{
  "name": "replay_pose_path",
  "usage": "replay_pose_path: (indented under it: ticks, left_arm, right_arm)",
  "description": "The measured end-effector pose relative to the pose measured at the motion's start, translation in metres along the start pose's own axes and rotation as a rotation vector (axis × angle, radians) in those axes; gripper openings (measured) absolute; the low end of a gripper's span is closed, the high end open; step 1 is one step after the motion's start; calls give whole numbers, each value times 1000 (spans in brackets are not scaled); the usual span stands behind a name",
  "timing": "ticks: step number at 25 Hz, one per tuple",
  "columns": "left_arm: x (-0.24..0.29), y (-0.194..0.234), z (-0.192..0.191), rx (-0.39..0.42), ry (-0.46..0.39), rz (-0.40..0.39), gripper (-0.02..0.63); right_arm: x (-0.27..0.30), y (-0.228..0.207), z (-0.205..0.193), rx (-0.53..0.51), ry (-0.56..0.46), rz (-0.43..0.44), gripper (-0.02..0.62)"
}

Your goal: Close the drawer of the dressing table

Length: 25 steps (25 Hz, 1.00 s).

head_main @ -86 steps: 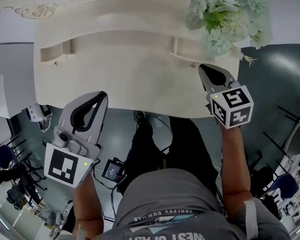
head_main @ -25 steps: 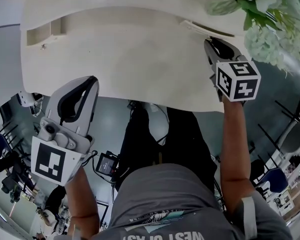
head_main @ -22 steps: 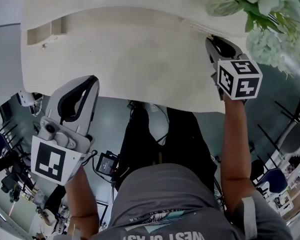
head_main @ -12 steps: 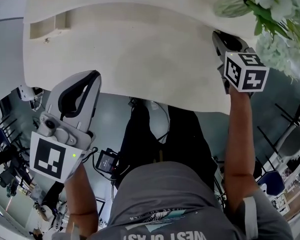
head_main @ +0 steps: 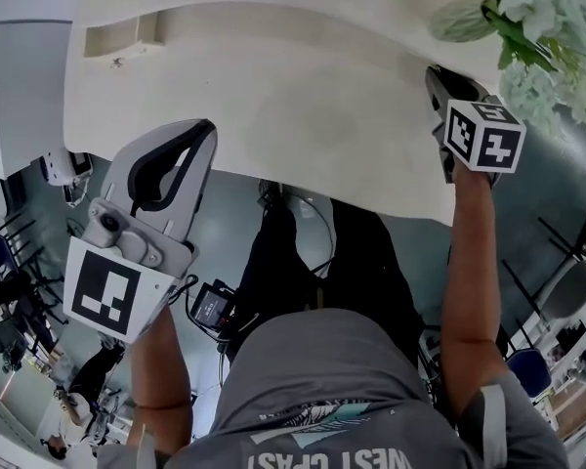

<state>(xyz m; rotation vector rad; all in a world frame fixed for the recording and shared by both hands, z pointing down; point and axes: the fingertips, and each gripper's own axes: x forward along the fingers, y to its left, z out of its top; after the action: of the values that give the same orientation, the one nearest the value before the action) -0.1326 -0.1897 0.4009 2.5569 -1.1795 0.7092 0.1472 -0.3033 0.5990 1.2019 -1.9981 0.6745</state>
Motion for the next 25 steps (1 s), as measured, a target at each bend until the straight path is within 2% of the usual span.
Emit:
replay_pose_path:
  ticks: [7, 12, 14, 15, 25]
  left_arm:
    - [-27, -9, 32, 33, -38, 23, 2]
    - [-48, -14, 54, 52, -75, 41, 2]
    - [-59, -17, 63, 59, -88, 47, 3]
    - [-65, -20, 68, 64, -95, 50, 3]
    - [-113, -37, 108, 105, -175, 67, 2]
  right_arm:
    - [-34, -7, 1, 8, 18, -55, 84]
    - [-76, -7, 11, 5, -24, -83, 61]
    - [-98, 1, 20, -9, -59, -77, 8]
    - [-111, 7, 26, -20, -79, -69, 2]
    - [-235, 74, 113, -151, -353, 29, 2]
